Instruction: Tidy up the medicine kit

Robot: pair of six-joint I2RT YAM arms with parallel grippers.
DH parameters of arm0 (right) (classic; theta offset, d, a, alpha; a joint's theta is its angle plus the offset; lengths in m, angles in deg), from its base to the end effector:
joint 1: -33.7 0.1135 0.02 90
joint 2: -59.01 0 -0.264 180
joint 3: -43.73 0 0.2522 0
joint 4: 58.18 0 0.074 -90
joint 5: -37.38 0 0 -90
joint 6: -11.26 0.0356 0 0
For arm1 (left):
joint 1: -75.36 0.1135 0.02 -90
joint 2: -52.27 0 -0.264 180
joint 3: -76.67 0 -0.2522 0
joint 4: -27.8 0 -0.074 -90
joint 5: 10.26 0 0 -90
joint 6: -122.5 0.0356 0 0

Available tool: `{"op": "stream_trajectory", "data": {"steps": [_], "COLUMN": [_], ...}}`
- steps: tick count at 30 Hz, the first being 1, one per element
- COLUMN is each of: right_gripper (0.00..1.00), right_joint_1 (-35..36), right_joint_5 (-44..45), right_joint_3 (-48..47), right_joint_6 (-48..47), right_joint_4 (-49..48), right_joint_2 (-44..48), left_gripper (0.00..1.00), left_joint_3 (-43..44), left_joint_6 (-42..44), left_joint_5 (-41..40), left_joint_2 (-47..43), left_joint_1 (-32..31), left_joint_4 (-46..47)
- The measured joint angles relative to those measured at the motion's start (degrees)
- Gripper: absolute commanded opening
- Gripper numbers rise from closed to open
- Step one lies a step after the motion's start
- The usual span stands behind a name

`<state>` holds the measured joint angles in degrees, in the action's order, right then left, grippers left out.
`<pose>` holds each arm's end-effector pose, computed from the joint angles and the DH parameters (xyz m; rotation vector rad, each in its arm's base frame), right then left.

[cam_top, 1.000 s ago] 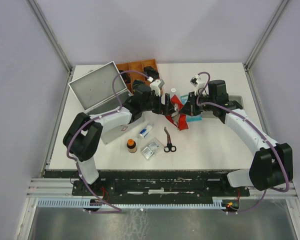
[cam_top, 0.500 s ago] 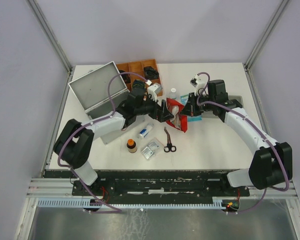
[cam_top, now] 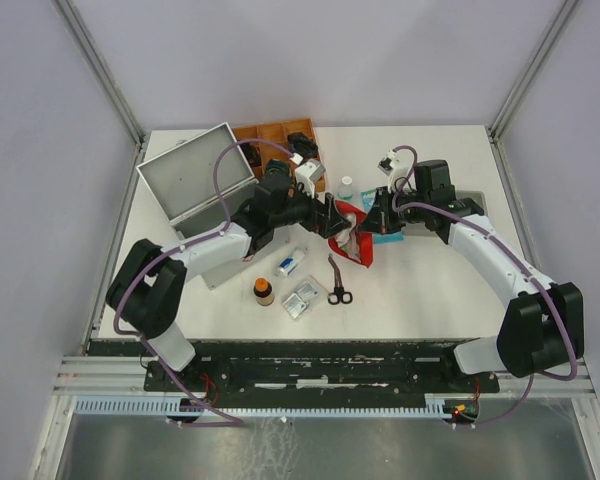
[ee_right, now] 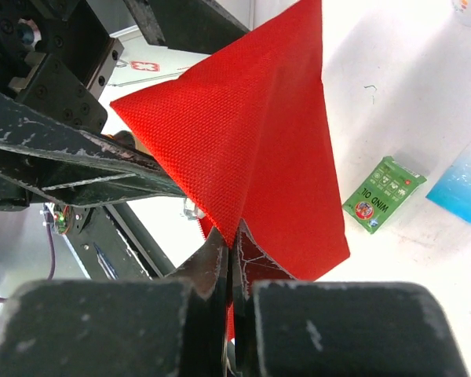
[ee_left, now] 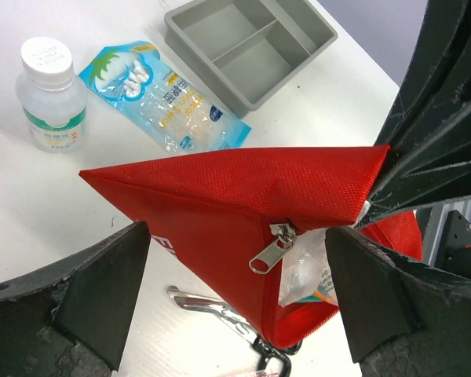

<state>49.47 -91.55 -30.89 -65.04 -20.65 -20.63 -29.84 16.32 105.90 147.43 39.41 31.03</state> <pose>0.2814 0.1027 0.2824 -0.3994 2.2967 1.0449 0.2973 -0.2350 0.2498 0.6634 1.8849 -1.0354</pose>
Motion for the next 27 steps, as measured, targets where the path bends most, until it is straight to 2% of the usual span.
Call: {"op": "stream_trajectory", "data": {"steps": [8, 13, 19, 27], "right_gripper": [0.01, 0.01, 0.00, 0.00], "right_joint_1": [0.3, 0.2, 0.3, 0.5], "right_joint_5": [-2.3, -3.6, -4.7, -1.2], "right_joint_3": [0.1, 0.8, 1.5, 1.9], "right_joint_6": [0.0, 0.0, 0.2, -1.1], "right_joint_4": [-0.7, -2.0, -3.6, -2.0], "right_joint_2": [0.0, 0.0, 0.1, 0.1], "left_gripper": [1.00, 0.96, 0.99, 0.99], "left_joint_3": [0.7, 1.7, 2.6, 3.4], "left_joint_6": [-2.5, -3.6, -3.7, -0.7], "left_joint_5": [-5.1, -8.3, -12.5, -11.5], "left_joint_2": [3.1, 4.7, 5.6, 5.3], "left_joint_1": [-0.5, -0.5, -0.5, -0.5], "left_joint_4": [1.4, 0.8, -1.6, -4.0]}}
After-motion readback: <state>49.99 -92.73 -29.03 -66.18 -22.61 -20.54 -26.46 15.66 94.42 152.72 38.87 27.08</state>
